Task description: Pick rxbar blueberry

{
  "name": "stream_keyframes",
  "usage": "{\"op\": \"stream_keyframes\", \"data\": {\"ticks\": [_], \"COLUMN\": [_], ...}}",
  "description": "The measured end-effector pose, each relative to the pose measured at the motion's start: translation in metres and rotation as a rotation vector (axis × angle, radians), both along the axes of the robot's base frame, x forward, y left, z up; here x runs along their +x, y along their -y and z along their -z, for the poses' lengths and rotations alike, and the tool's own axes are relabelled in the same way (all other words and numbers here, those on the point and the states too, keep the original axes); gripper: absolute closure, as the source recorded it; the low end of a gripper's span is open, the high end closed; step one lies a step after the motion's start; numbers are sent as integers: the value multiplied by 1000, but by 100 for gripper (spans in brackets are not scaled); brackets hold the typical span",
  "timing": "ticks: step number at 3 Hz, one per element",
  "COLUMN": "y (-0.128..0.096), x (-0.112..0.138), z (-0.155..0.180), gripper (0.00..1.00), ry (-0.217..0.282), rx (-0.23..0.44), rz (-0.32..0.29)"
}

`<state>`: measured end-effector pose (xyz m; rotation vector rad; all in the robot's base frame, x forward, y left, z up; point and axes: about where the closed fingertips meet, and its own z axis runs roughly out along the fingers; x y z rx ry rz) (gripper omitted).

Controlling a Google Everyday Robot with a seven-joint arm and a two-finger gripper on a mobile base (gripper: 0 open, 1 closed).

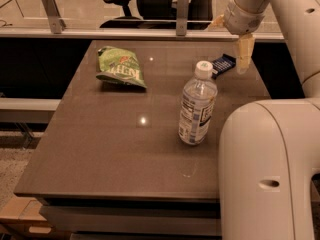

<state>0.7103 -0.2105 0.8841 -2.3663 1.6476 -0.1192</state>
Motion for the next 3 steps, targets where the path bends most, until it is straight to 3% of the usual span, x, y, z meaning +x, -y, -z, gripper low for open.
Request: {"op": "stream_keyframes", "data": {"ticks": [1, 3], "y": [-3, -1], "x": [9, 21], "z": [11, 27], "gripper": [0, 0], "ry": [-8, 7], "rx": [-10, -58], "rz": [-14, -107]}}
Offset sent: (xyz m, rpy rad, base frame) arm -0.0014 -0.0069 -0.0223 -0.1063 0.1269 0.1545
